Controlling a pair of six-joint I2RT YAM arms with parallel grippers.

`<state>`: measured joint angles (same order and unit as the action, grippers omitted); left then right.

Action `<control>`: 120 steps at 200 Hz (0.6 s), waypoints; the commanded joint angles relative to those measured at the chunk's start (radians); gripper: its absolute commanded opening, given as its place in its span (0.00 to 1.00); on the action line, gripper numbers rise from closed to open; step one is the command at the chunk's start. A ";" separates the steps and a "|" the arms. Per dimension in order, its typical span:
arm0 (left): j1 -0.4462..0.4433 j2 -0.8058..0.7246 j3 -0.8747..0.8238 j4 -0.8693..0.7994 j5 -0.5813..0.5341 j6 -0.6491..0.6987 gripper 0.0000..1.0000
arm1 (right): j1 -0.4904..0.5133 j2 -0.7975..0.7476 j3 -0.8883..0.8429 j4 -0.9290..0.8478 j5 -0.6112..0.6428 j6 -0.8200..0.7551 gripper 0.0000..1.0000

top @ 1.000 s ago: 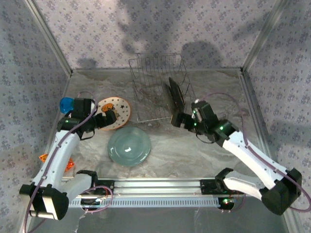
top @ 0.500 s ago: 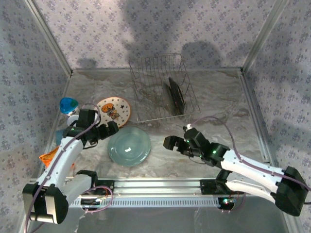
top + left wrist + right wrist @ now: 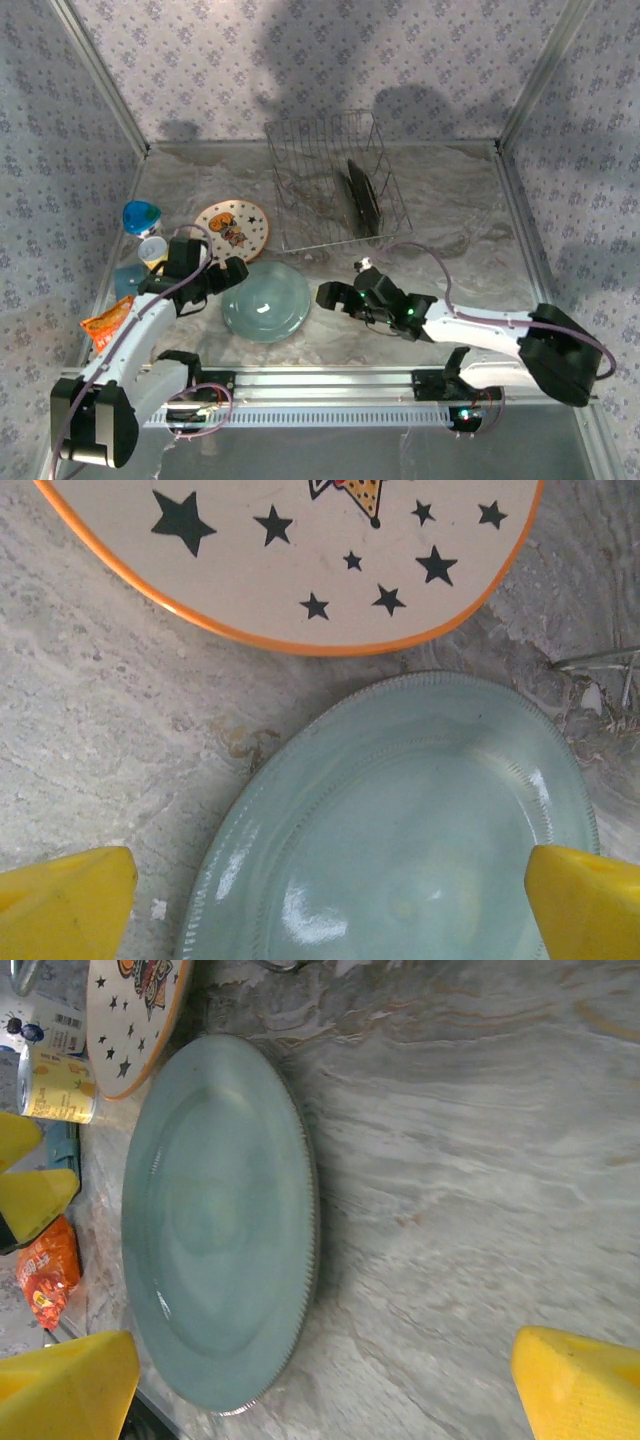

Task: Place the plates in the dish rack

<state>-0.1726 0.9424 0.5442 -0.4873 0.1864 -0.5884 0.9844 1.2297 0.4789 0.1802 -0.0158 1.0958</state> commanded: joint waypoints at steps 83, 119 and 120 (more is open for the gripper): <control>-0.019 0.023 -0.036 0.072 0.010 0.034 0.99 | 0.026 0.289 0.150 0.220 -0.090 0.012 0.95; -0.023 0.053 -0.047 0.111 0.020 0.019 0.99 | 0.026 0.339 0.163 0.244 -0.104 0.024 0.94; -0.023 0.054 -0.048 0.113 0.022 0.018 0.99 | 0.026 0.340 0.164 0.244 -0.104 0.025 0.94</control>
<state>-0.1864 0.9791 0.5064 -0.4213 0.1879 -0.5694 1.0042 1.5391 0.6178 0.3866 -0.1020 1.0973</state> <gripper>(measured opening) 0.994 0.944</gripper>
